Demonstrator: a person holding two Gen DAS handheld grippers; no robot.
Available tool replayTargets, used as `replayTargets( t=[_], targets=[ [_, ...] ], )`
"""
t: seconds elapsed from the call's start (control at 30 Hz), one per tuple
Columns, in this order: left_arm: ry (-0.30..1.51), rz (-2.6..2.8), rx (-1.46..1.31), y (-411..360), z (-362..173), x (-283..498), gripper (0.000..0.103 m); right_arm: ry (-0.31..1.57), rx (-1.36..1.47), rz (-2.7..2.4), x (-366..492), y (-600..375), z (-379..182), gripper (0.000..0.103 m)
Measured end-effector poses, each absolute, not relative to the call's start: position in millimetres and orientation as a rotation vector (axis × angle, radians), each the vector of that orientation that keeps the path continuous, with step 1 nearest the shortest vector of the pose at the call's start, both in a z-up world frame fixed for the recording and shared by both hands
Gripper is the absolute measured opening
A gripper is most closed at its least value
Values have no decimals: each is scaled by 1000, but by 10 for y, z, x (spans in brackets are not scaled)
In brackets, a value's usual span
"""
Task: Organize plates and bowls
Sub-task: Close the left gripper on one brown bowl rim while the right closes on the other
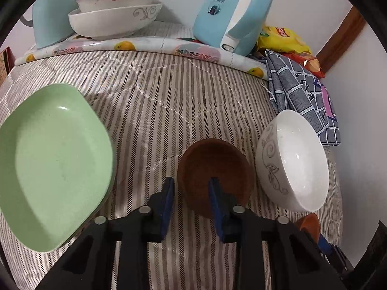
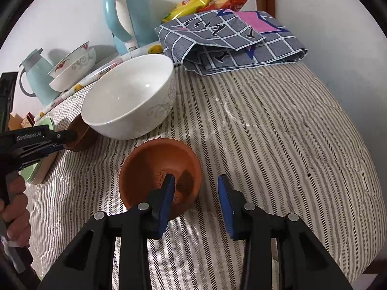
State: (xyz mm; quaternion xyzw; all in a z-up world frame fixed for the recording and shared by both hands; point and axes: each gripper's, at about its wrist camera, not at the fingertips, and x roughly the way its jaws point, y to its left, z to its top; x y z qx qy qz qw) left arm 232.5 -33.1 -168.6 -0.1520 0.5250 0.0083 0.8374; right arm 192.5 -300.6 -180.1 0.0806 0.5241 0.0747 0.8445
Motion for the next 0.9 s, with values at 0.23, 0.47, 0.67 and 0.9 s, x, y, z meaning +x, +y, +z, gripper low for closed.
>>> replayTargets(
  t=[0.23, 0.47, 0.67, 0.9],
  targets=[
    [1131, 23, -303, -364, -1787, 2408, 20, 1108, 160, 141, 1930, -2986, -1847, 37],
    [1131, 26, -301, -368, -1795, 2449, 20, 1118, 168, 141, 1952, -2993, -1851, 37],
    [1127, 36, -273, -396, -1795, 2455, 18, 1101, 172, 139, 1934, -2972, -1834, 28],
    [1112, 13, -277, -373, -1736, 2412, 9, 1090, 213, 148, 1920, -2961, -1805, 11]
  ],
)
